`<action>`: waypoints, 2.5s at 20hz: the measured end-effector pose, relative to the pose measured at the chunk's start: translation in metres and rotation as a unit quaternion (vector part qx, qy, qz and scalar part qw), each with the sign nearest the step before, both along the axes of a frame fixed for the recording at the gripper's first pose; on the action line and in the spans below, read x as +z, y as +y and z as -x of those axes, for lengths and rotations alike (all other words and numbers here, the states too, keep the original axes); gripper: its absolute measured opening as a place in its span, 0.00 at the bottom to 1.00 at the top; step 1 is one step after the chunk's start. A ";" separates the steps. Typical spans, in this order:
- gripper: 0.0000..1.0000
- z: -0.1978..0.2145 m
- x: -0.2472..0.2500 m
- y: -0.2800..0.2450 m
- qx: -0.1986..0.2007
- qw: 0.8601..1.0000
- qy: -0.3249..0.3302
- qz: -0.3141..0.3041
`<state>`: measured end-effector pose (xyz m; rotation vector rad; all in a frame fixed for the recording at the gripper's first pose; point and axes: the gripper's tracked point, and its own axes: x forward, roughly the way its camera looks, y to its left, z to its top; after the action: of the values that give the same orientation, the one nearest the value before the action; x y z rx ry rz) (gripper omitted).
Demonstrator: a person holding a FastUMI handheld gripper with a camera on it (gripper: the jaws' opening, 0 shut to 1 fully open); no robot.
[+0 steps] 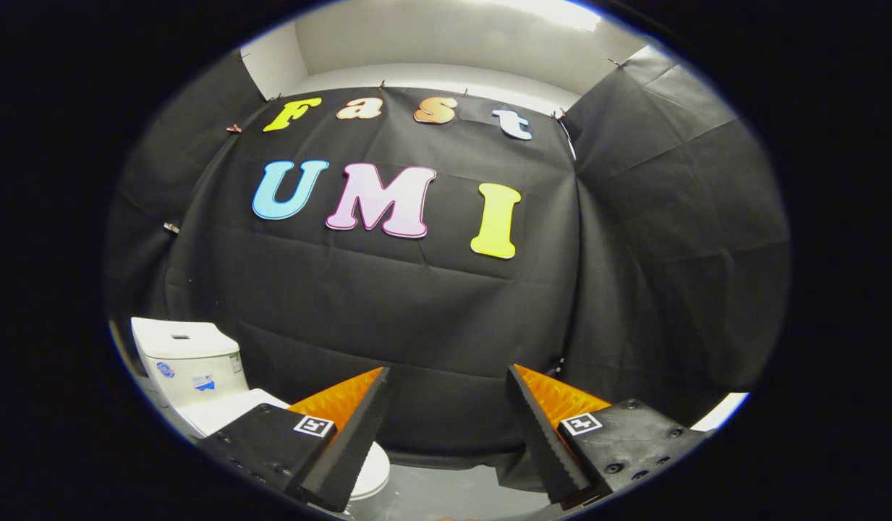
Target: Open the toilet lid.
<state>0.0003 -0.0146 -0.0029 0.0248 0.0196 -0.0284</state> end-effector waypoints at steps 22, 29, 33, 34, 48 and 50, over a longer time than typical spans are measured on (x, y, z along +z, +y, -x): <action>0.98 -0.019 -0.115 0.044 0.110 0.962 0.214 -0.127; 0.99 0.067 -0.260 0.112 0.134 0.769 0.517 -0.351; 0.99 0.094 -0.299 0.145 0.131 0.717 0.570 -0.379; 0.99 0.105 -0.308 0.146 0.125 0.705 0.587 -0.378; 0.57 0.123 -0.352 0.192 0.158 0.675 0.618 -0.372; 0.37 0.124 -0.347 0.194 0.171 0.667 0.621 -0.375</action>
<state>-0.1235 0.1791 -0.3504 0.8433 1.4381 0.3557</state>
